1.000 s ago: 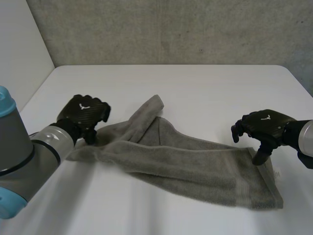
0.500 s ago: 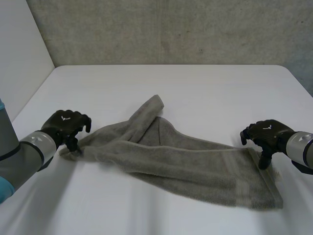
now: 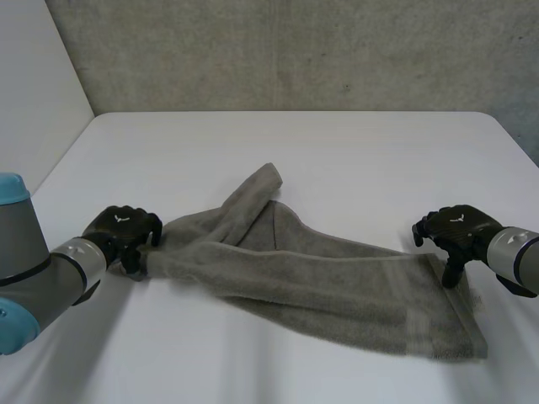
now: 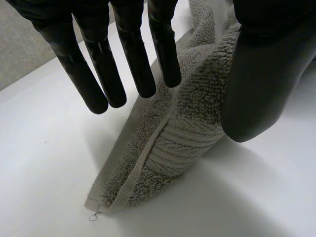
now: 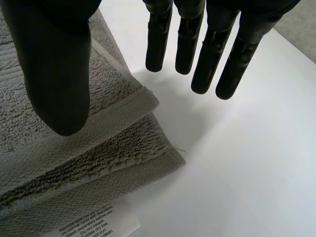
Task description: Fold the towel.
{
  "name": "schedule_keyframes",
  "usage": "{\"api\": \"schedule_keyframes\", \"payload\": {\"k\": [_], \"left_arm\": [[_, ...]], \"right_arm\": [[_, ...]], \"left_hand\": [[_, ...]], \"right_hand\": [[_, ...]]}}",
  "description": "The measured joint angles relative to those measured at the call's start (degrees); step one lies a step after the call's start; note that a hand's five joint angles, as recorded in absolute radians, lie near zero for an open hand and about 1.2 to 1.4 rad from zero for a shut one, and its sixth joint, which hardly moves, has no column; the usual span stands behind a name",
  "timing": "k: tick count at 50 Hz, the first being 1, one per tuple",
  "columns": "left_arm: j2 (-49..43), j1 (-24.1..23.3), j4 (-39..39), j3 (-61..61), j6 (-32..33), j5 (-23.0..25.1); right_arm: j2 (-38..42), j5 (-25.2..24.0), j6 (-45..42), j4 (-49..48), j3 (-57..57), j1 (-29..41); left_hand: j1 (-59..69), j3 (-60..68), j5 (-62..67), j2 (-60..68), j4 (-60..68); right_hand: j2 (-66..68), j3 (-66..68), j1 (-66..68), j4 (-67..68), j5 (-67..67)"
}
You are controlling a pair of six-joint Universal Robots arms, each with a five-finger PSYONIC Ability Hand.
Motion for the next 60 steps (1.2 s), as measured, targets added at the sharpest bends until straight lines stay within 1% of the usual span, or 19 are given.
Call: {"api": "schedule_keyframes", "payload": {"k": [16, 23, 27, 31, 33, 39, 44, 47, 60], "left_arm": [[0.04, 0.09, 0.15, -0.08, -0.08, 0.07], [-0.02, 0.05, 0.14, -0.10, -0.07, 0.09], [0.00, 0.05, 0.17, -0.11, -0.08, 0.09], [0.03, 0.05, 0.18, -0.11, -0.09, 0.07], [0.05, 0.04, 0.17, -0.11, -0.10, 0.06], [0.06, 0.03, 0.15, -0.11, -0.10, 0.06], [0.06, 0.08, 0.14, -0.11, -0.10, 0.08], [0.06, 0.09, 0.14, -0.11, -0.10, 0.09], [0.01, 0.01, 0.20, -0.19, -0.10, 0.09]], "right_arm": [[3.61, 0.03, 1.27, -0.41, -1.53, 0.83], [4.15, 0.06, 1.44, -0.37, -1.71, 1.31], [4.07, 0.06, 1.63, -0.36, -1.67, 1.47], [3.75, 0.01, 2.18, -0.30, -1.64, 1.56], [3.52, -0.04, 2.77, -0.26, -1.60, 1.60], [3.19, -0.19, 3.87, -0.21, -1.55, 1.68], [2.93, -0.42, 4.24, -0.19, -1.54, 1.78], [2.58, -0.60, 4.29, -0.11, -1.53, 1.88], [0.61, -1.06, 5.51, -0.16, -1.82, 1.72]], "left_hand": [[6.27, 6.24, 5.94, 6.28, 6.19], [7.36, 7.37, 6.96, 7.39, 7.18], [7.35, 7.38, 6.96, 7.50, 7.26], [7.35, 7.38, 6.95, 7.50, 7.26], [7.35, 7.38, 6.96, 7.50, 7.26], [7.35, 7.37, 6.97, 7.49, 7.26], [7.35, 7.37, 6.96, 7.49, 7.26], [7.32, 7.34, 6.95, 7.44, 7.24], [7.20, 7.05, 6.88, 7.12, 6.97]], "right_hand": [[0.01, 0.01, 0.16, 0.01, 1.17], [14.11, 14.03, 14.88, 14.10, 15.86], [19.08, 19.40, 20.06, 19.57, 20.81], [20.78, 21.33, 22.10, 21.58, 23.00], [24.35, 24.57, 25.61, 24.74, 26.55], [29.60, 30.00, 31.28, 30.06, 32.23], [38.07, 38.26, 39.90, 38.77, 40.99], [44.49, 45.90, 47.30, 46.49, 48.34], [44.70, 47.11, 47.47, 47.40, 48.89]]}}
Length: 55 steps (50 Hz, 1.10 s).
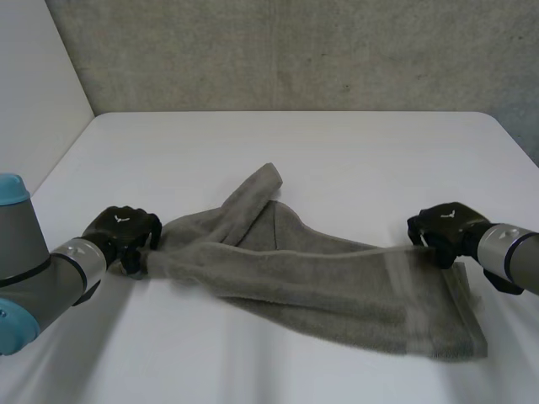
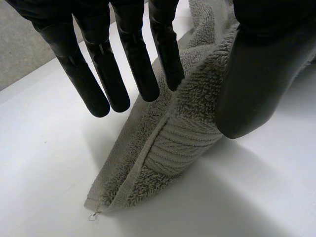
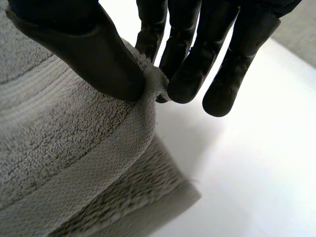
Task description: Fold the towel.
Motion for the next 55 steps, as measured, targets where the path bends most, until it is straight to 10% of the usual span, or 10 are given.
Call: {"api": "schedule_keyframes", "payload": {"k": [16, 24, 38, 55], "left_arm": [[-0.93, -0.29, 0.69, 0.00, 0.07, 0.00], [-3.22, -0.74, 1.15, 0.70, 0.30, -0.16], [-4.27, -3.54, 1.03, 19.76, 4.55, -0.57], [-4.41, -9.65, 15.24, 54.16, -10.37, -9.72]], "right_arm": [[-5.05, -2.01, 11.16, -4.24, -0.17, -2.00], [-5.24, -2.00, 10.79, -4.15, -0.36, -2.01], [-4.56, -0.36, 3.93, 0.78, -16.94, 0.59], [-10.95, 13.92, 12.06, -38.58, -28.53, 7.72]], "left_hand": [[0.40, 0.48, 0.43, 0.47, 0.50], [29.57, 30.14, 29.53, 29.64, 30.16], [30.39, 35.82, 32.43, 33.14, 34.44], [30.39, 35.99, 32.43, 33.17, 34.44]], "right_hand": [[0.00, 0.22, 0.16, 0.00, 0.00], [0.00, 0.23, 0.16, 0.00, 0.00], [0.01, 0.24, 0.21, 0.00, 0.00], [0.01, 0.47, 0.41, 0.00, 0.27]]}}
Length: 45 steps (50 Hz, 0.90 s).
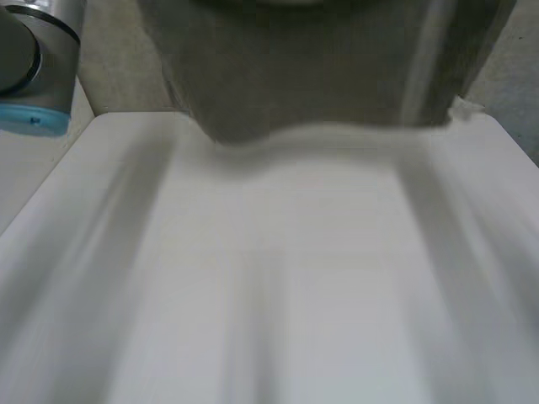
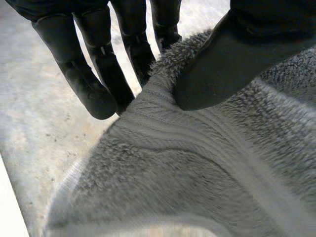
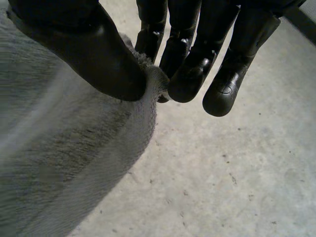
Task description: Fold the towel.
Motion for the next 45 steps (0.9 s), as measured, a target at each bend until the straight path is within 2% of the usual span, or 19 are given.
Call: {"api": "schedule_keyframes", "payload": {"k": [4, 8, 12, 16, 22, 28, 35, 45], "left_arm": [[1.52, 0.38, -0.99, -6.46, -3.39, 1.78], [1.95, 0.71, -1.82, -13.11, -3.60, 3.51], [2.20, 2.11, -2.28, -25.60, -0.95, 5.18], [2.28, 3.46, -1.70, -34.84, 3.33, 6.06], [2.22, 5.49, 0.31, -47.88, 13.35, 7.99], [3.01, 6.70, 1.06, -54.88, 18.74, 9.16], [6.67, 7.52, 0.95, -57.97, 19.55, 9.40], [15.64, 7.30, 0.41, -61.37, 18.97, 9.09]], "right_arm": [[-1.23, -4.32, 1.17, 5.19, 4.59, -0.16], [-1.22, -8.59, 1.21, 11.30, 7.96, -0.32], [-0.77, -14.53, 0.62, 20.32, 14.69, -0.64], [0.10, -17.30, -0.85, 24.60, 20.78, -0.83], [2.14, -18.76, -7.32, 26.46, 31.36, -0.93], [2.47, -18.31, -12.52, 26.59, 36.66, -1.96], [0.08, -17.60, -13.38, 26.98, 38.13, -4.18], [-10.02, -17.51, -11.39, 29.21, 40.16, -9.32]], "left_hand": [[0.00, 0.02, 0.00, 0.00, 0.00], [0.00, 0.04, 0.00, 0.22, 0.00], [0.00, 0.06, 0.00, 0.50, 0.00], [0.00, 0.08, 0.00, 0.50, 0.00], [0.00, 0.10, 0.00, 0.50, 0.00], [0.00, 0.12, 0.00, 0.50, 0.00], [0.00, 0.12, 0.00, 0.50, 0.00], [0.00, 0.12, 0.00, 0.50, 0.00]], "right_hand": [[0.54, 0.03, 0.00, 0.00, 0.00], [0.54, 0.04, 0.01, 0.00, 0.00], [0.87, 0.06, 0.02, 0.00, 0.00], [0.87, 0.06, 0.02, 0.00, 0.00], [0.87, 0.07, 0.03, 0.00, 0.00], [0.87, 0.07, 0.03, 0.00, 0.00], [0.87, 0.07, 0.03, 0.00, 0.00], [0.87, 0.08, 0.03, 0.00, 0.00]]}}
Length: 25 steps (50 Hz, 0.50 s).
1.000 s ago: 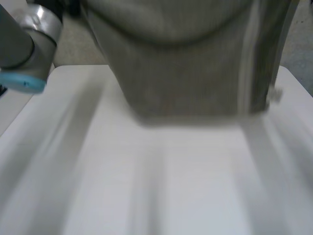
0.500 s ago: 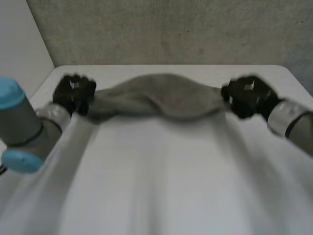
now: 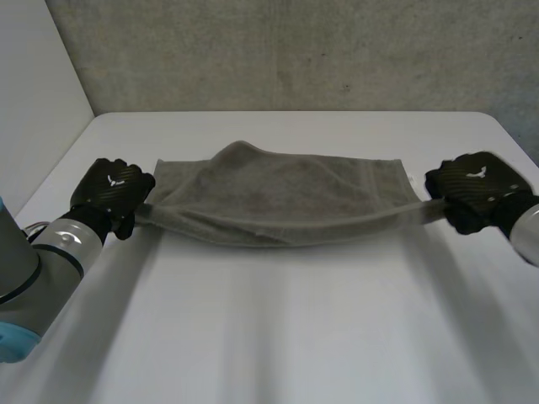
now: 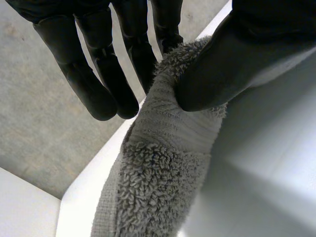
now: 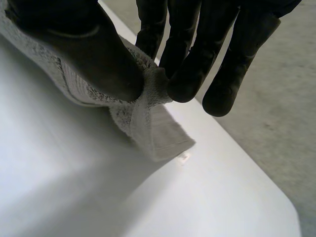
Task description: Fold the towel.
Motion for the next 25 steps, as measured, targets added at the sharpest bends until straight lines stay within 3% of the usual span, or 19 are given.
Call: {"api": "schedule_keyframes", "payload": {"k": [10, 21, 25], "left_arm": [[4.51, -0.64, -1.70, -1.92, 0.58, -0.06], [17.75, -1.22, -8.78, -2.95, 0.22, 0.57], [21.54, -2.31, -9.73, -2.94, 0.15, 1.36]], "right_arm": [[-8.06, -2.20, 1.97, 6.05, -0.76, -7.11], [-16.97, -13.11, 2.12, 16.79, -4.87, -14.48], [-17.72, -14.73, 2.29, 18.23, -6.59, -15.05]], "left_hand": [[0.00, 0.00, 0.00, 0.00, 0.00], [0.00, 0.00, 0.00, 0.32, 0.00], [-0.01, 0.00, 0.00, 0.32, 0.00]], "right_hand": [[0.69, 0.00, 0.00, 0.00, 0.00], [1.03, 0.04, 0.01, 0.00, 0.00], [1.03, 0.04, 0.01, 0.00, 0.00]]}}
